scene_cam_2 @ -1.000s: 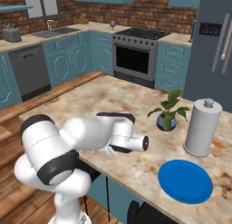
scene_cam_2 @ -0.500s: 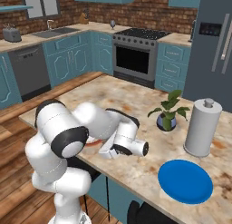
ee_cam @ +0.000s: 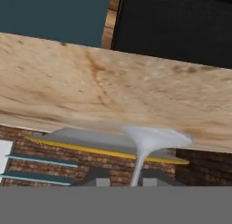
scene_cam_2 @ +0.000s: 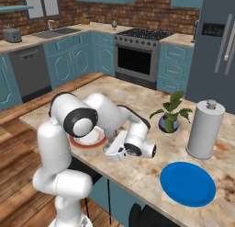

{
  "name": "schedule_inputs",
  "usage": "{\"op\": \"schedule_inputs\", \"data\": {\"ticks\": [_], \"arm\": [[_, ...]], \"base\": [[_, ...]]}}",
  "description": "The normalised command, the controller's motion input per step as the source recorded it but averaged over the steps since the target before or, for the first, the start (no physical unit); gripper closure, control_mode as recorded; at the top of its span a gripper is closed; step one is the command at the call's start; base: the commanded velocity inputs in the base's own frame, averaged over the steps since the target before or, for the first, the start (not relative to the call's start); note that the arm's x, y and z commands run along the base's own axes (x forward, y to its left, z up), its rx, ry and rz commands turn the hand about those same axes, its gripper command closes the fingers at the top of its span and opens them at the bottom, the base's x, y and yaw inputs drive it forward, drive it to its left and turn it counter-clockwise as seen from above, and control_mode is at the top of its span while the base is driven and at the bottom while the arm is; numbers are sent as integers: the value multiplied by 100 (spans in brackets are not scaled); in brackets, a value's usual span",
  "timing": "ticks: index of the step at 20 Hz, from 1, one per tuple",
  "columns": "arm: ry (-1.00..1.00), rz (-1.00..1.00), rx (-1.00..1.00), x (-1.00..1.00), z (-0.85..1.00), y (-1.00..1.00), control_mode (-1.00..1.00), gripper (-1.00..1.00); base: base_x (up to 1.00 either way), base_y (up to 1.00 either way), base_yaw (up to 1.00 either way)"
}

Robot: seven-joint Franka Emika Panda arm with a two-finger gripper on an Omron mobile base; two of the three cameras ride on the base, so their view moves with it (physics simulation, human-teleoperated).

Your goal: Retrieve the wine glasses from the counter and place one next to each plate.

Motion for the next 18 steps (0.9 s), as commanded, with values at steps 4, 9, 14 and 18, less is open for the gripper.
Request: {"op": "schedule_inputs", "data": {"ticks": [4, 9, 14, 18], "arm": [[-11, 5, 0, 0, -14, 0, -100, -100], [-9, 1, 0, -23, -4, 0, -100, -100], [1, 0, 0, -10, 0, -1, -100, -100], [4, -6, 4, -16, 3, -29, -100, -100]], "base": [[0, 0, 0], [0, 0, 0], [0, 0, 0], [0, 0, 0]]}}
